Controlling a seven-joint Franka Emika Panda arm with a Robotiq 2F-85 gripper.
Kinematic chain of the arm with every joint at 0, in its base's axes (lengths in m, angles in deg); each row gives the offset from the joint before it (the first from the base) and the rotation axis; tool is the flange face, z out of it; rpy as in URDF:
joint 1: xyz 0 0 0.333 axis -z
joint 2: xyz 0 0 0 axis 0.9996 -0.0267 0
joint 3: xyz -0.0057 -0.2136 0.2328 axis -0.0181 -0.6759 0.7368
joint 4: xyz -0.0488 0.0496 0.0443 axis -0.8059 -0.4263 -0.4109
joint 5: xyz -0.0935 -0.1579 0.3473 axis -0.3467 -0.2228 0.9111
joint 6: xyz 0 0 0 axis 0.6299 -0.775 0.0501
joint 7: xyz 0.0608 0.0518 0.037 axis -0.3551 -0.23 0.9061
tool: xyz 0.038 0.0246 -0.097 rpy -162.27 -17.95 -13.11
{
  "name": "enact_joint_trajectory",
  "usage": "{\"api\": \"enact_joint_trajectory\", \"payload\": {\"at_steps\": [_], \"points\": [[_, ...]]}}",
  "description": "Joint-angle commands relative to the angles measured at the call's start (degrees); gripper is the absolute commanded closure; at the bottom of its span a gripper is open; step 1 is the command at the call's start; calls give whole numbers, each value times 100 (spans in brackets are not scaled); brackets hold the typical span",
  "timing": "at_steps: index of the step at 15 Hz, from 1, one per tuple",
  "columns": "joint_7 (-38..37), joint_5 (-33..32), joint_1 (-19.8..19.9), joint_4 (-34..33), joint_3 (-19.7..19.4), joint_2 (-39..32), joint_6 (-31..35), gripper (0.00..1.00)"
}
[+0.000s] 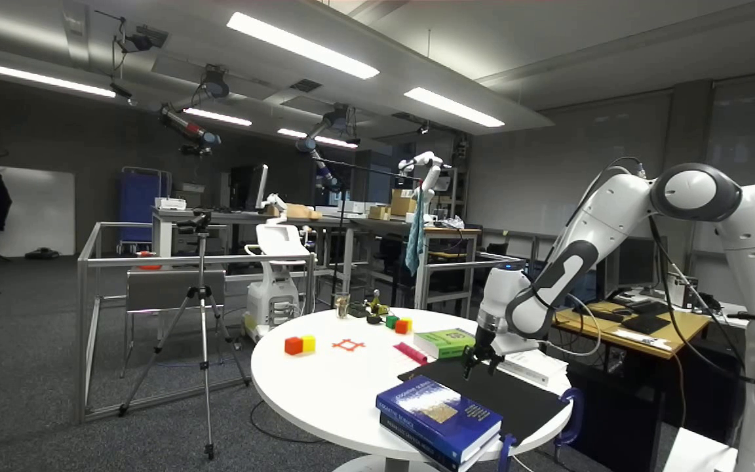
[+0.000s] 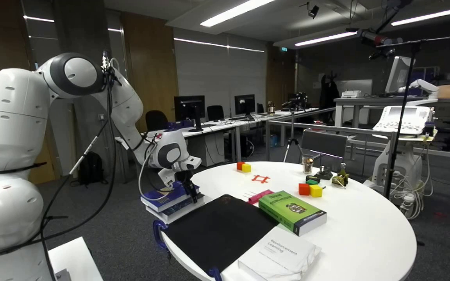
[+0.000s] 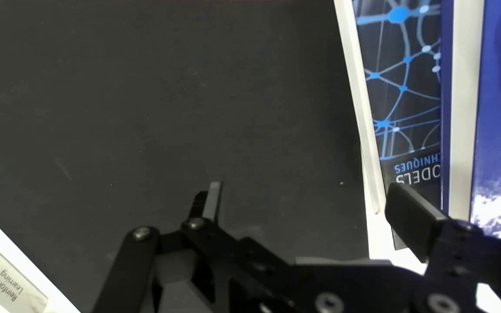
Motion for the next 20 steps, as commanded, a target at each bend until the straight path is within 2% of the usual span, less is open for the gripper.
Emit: {"api": "enact_joint_trajectory", "payload": {"at_steps": [1,9,14,20], "points": [[320,38,-28,-99,47,-99,-198,0],[424,-59,-198,-378,-110,-572,65,0],[567,-95,-300,-760,-258,-941,488,0],[1079,145,-192,-1269,-119,-1410,975,0]]}}
